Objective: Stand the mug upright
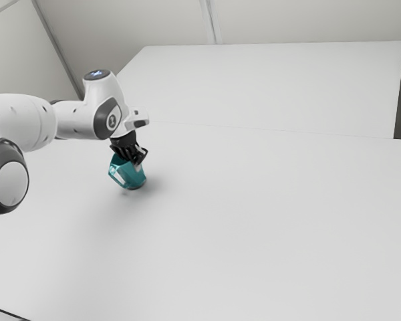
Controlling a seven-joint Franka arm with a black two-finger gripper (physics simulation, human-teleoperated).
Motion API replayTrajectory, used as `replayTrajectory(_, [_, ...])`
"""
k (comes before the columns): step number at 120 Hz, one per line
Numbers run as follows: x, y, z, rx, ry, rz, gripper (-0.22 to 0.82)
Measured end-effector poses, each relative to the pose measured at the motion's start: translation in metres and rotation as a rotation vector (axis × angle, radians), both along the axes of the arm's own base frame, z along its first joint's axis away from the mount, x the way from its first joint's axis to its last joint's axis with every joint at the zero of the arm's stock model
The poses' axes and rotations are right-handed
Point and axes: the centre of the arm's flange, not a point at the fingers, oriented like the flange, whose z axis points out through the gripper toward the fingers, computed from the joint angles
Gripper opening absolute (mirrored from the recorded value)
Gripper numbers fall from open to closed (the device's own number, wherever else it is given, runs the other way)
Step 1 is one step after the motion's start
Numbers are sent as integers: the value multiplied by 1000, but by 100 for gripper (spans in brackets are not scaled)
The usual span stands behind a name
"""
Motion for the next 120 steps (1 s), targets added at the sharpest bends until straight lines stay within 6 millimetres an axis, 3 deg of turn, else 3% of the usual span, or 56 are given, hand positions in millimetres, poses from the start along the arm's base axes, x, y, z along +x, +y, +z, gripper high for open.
replayTrajectory(20, [2,0,-7,2,-6,27,-16])
replayTrajectory(51, [3,-4,-7,-7,-15,45,26])
replayTrajectory(67, [3,-7,6,-11,-33,48,41])
replayTrajectory(84, [0,-11,41,-21,-72,49,50])
replayTrajectory(96, [-7,-10,76,-34,-101,56,53])
replayTrajectory(108, [-22,-7,126,-54,-130,69,55])
replayTrajectory(120, [-25,-3,188,-60,-174,75,56])
